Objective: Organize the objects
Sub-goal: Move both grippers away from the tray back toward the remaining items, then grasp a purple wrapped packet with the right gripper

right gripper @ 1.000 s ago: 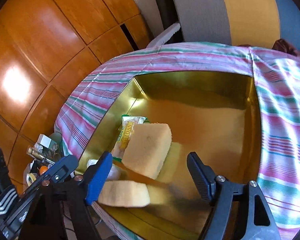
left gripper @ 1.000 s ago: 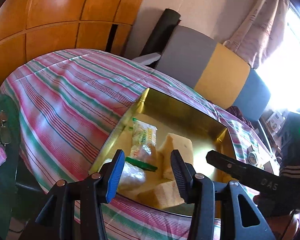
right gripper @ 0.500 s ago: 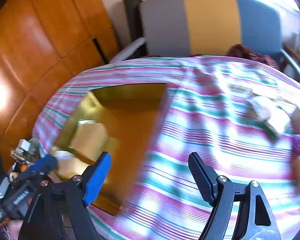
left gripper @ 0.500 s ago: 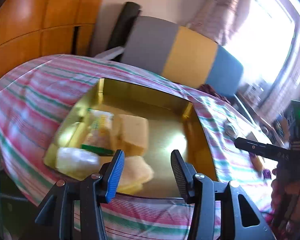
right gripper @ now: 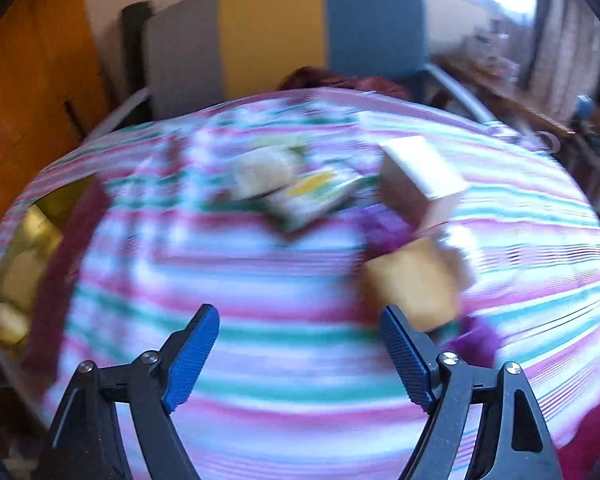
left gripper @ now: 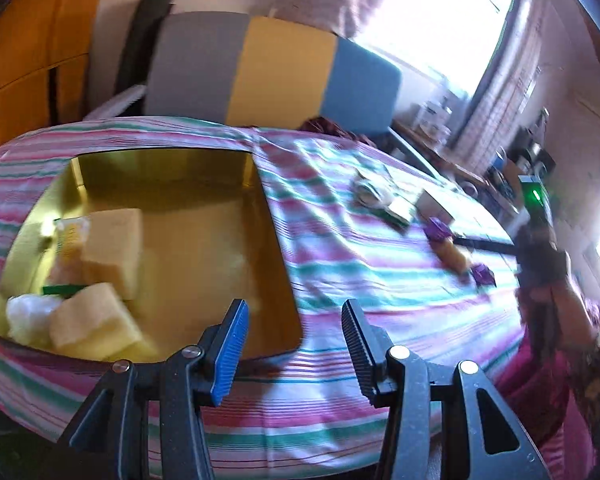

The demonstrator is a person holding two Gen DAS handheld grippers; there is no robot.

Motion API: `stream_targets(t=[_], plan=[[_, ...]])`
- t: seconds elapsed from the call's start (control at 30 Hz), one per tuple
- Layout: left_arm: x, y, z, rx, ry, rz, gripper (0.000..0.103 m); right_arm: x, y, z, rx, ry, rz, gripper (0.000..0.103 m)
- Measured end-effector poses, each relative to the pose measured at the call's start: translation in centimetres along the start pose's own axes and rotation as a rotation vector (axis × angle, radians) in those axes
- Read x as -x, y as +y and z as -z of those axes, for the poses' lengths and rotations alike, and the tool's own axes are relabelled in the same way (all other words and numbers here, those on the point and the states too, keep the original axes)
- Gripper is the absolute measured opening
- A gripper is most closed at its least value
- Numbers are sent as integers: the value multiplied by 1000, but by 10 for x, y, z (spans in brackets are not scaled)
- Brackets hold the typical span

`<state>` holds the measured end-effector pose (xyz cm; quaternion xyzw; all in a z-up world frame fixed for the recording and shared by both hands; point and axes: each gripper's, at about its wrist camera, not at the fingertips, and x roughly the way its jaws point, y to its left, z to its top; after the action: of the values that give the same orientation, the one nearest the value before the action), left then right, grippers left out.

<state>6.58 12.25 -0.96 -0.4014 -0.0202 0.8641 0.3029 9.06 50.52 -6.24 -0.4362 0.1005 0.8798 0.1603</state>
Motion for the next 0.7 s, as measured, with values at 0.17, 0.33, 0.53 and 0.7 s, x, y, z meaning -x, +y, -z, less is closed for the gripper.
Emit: stream_targets(t=[0.17, 0.33, 0.53, 0.7], plan=[[-6, -23, 3, -53, 36, 19, 49, -30, -49, -20, -119, 58, -9, 88], [-10, -30, 5, -69, 58, 11, 49, -49, -50, -19, -107, 100, 12, 88], [-20, -36, -1, -77, 76, 28, 49, -34, -25, -4, -50, 127, -98, 88], [-26, -46, -6, -105, 80, 50, 49, 14, -28, 5, -73, 65, -164, 88]])
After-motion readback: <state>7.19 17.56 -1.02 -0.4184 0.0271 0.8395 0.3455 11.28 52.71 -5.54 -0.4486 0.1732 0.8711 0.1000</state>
